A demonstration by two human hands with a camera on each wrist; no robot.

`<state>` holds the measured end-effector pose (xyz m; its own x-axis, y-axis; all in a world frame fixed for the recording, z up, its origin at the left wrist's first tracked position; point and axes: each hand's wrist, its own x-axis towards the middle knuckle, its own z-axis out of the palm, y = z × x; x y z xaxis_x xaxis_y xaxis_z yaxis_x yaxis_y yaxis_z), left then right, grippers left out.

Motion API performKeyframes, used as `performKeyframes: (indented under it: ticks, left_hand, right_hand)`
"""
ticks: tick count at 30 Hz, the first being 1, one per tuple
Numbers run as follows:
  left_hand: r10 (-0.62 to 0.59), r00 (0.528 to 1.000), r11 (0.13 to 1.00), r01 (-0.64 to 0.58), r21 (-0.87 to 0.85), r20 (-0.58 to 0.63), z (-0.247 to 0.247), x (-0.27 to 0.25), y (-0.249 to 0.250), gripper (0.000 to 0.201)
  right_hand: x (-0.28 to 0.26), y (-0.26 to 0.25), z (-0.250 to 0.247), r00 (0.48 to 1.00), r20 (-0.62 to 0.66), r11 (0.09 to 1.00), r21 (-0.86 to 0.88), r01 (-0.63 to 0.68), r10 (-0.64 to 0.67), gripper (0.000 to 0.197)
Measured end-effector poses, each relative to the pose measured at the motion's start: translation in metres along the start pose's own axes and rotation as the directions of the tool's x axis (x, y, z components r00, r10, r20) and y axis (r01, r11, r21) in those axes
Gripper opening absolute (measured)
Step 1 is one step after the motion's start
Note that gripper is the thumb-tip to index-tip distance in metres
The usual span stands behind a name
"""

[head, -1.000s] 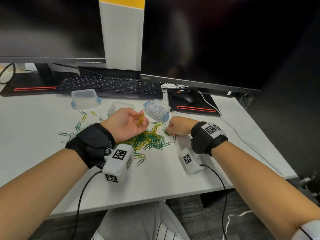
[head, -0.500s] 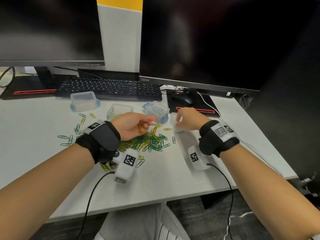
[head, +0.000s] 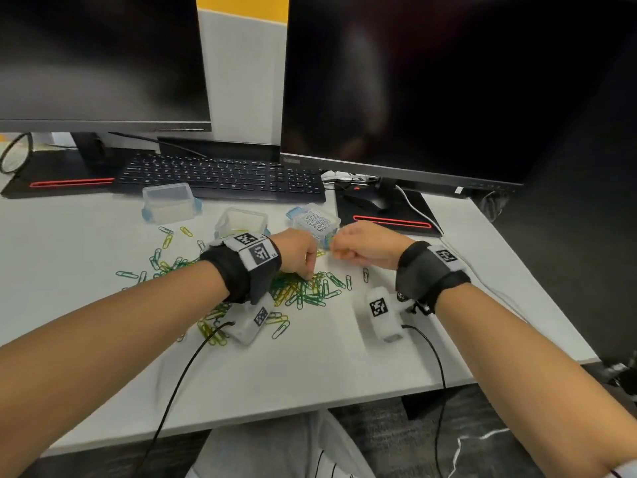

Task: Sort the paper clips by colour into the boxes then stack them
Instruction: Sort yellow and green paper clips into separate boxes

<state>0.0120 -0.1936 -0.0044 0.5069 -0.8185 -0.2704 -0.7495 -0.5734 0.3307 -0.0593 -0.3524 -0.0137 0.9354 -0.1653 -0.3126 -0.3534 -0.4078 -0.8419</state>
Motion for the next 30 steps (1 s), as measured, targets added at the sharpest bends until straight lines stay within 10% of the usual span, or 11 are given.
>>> performKeyframes:
  ticks: [3,6,10,12,14,19,30]
  left_hand:
    - [0.004,0.999,0.979,-0.012,-0.201,-0.038,-0.007,-0.003,-0.014,0.004]
    - [-0.036,0.999,0.732,0.014,-0.681,-0.019,-0.016,-0.01,-0.029,0.008]
    - [-0.063,0.997,0.202,0.053,-0.978,0.041,-0.035,-0.018,-0.05,0.025]
    - [-0.142,0.99,0.112,0.041,-0.993,0.024,-0.046,-0.02,-0.064,0.028]
    - [-0.249,0.968,0.192,0.028,-0.981,-0.021,-0.055,-0.019,-0.077,0.027]
    - [-0.367,0.916,0.788,0.213,-0.578,-0.163,-0.066,-0.017,-0.085,0.013]
    - [-0.237,0.963,0.945,0.198,-0.259,-0.128,-0.076,-0.018,-0.099,0.017]
  right_hand:
    - [-0.003,0.006,-0.006,0.994,0.096,0.706,0.707,-0.037,-0.044,0.011]
    - [0.002,0.011,-0.009,0.991,0.136,0.544,0.831,-0.116,0.002,0.015]
    - [0.004,0.002,0.001,0.999,0.022,0.984,0.179,0.019,-0.023,0.021]
    - [0.006,-0.004,0.007,0.984,-0.008,0.892,-0.425,0.157,-0.177,0.019]
    - [0.008,-0.011,0.014,0.958,0.064,0.654,-0.718,0.238,-0.278,0.02]
    - [0.008,-0.017,0.026,0.958,0.175,0.422,-0.869,0.259,-0.226,0.023]
    - [0.019,-0.035,0.035,0.964,0.256,0.334,-0.916,0.22,0.067,0.016]
